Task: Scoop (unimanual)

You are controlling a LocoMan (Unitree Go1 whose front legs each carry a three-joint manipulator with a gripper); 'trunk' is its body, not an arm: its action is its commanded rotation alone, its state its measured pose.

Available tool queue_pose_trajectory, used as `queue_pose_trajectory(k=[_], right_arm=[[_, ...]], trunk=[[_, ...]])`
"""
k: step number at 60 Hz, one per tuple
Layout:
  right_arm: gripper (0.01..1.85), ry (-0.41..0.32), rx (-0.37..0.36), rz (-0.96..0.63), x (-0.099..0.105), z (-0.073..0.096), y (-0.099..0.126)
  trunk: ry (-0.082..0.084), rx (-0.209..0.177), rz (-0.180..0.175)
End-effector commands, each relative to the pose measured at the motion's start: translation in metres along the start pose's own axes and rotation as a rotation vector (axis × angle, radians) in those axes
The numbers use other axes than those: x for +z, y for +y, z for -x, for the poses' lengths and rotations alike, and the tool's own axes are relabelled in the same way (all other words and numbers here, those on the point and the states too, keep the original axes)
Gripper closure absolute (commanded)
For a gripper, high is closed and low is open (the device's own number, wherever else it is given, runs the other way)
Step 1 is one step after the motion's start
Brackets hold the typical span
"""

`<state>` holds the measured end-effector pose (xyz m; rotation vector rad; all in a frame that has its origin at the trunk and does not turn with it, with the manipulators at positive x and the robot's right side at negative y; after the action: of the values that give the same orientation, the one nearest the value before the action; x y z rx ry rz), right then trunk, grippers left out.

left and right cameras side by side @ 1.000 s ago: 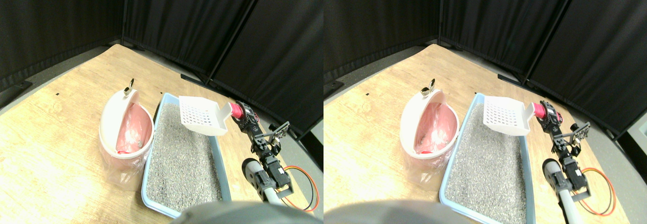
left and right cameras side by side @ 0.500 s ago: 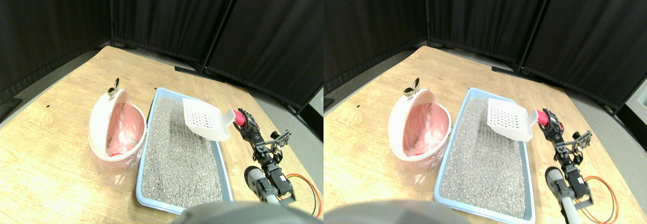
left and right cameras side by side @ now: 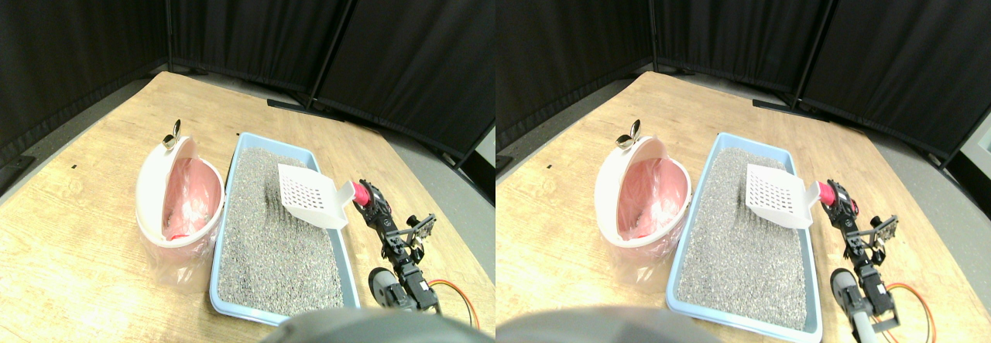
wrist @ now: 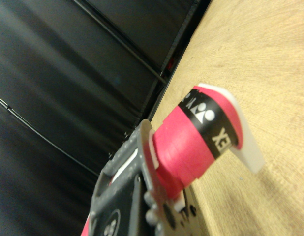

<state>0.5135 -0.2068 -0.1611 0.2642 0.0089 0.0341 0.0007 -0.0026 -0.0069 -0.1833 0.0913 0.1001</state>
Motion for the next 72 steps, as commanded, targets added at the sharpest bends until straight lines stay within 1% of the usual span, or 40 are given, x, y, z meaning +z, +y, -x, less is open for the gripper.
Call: queue_pose_trajectory(k=[1, 4, 10, 14, 17, 22, 23, 24, 25, 31, 39, 42, 44, 47, 49, 52, 53, 57, 59, 61, 65, 66, 67, 68, 69, 70, 71, 72], right_arm=[[1.8, -0.046, -0.011, -0.049, 0.002, 0.001, 0.0], [1.8, -0.038, -0.03, -0.081, -0.002, 0.003, -0.002], [1.8, -0.01, -0.059, -0.086, -0.008, 0.004, -0.007], [1.8, -0.006, -0.035, -0.086, -0.012, 0.002, -0.01], [1.8, -0.004, -0.029, -0.082, -0.015, 0.001, -0.013], [1.8, 0.013, -0.058, -0.082, -0.019, 0.001, -0.015], [1.8, 0.02, -0.078, -0.088, -0.02, 0.001, -0.015], [1.8, 0.027, -0.077, -0.085, -0.022, 0.001, -0.016], [1.8, 0.031, -0.071, -0.081, -0.022, 0.001, -0.017], [1.8, 0.051, -0.058, -0.124, -0.027, 0.0, -0.018], [1.8, 0.065, -0.051, -0.131, -0.03, 0.001, -0.015], [1.8, 0.062, -0.033, -0.136, -0.032, 0.001, -0.014], [1.8, 0.069, -0.008, -0.121, -0.036, 0.0, -0.014], [1.8, 0.079, -0.015, -0.119, -0.038, 0.0, -0.014], [1.8, 0.086, -0.012, -0.131, -0.043, 0.001, -0.016], [1.8, 0.088, -0.016, -0.13, -0.044, 0.001, -0.016], [1.8, 0.095, -0.033, -0.148, -0.046, 0.003, -0.017], [1.8, 0.111, -0.015, -0.153, -0.049, 0.003, -0.019], [1.8, 0.127, -0.02, -0.156, -0.051, 0.002, -0.021], [1.8, 0.127, -0.02, -0.156, -0.051, 0.002, -0.021], [1.8, 0.208, -0.062, -0.175, -0.049, 0.002, -0.023], [1.77, 0.227, -0.075, -0.172, -0.047, 0.002, -0.023], [1.77, 0.227, -0.075, -0.172, -0.047, 0.002, -0.023], [1.62, 0.245, -0.095, -0.161, -0.044, 0.003, -0.021], [1.53, 0.26, -0.11, -0.157, -0.043, 0.003, -0.021], [1.35, 0.285, -0.132, -0.148, -0.04, 0.004, -0.02], [1.25, 0.293, -0.121, -0.135, -0.04, 0.004, -0.02], [1.19, 0.299, -0.127, -0.132, -0.039, 0.004, -0.02]], trunk=[[-0.005, 0.003, 0.005], [-0.005, 0.003, 0.004], [-0.001, 0.005, 0.004], [0.0, 0.007, 0.005], [0.0, 0.007, 0.005], [0.0, 0.007, 0.005], [0.0, 0.007, 0.005], [0.0, 0.007, 0.005], [0.0, 0.015, 0.014], [0.0, 0.019, 0.018], [0.002, 0.023, 0.024], [0.002, 0.025, 0.026], [0.003, 0.028, 0.029], [0.003, 0.031, 0.031], [0.003, 0.033, 0.033], [0.004, 0.034, 0.033], [0.004, 0.036, 0.034], [0.003, 0.037, 0.033], [0.004, 0.036, 0.033], [0.004, 0.036, 0.033], [0.003, 0.034, 0.033], [0.003, 0.034, 0.033], [0.003, 0.034, 0.033], [0.002, 0.033, 0.033], [0.002, 0.033, 0.033], [0.002, 0.033, 0.033], [0.002, 0.033, 0.033], [0.002, 0.033, 0.033]])
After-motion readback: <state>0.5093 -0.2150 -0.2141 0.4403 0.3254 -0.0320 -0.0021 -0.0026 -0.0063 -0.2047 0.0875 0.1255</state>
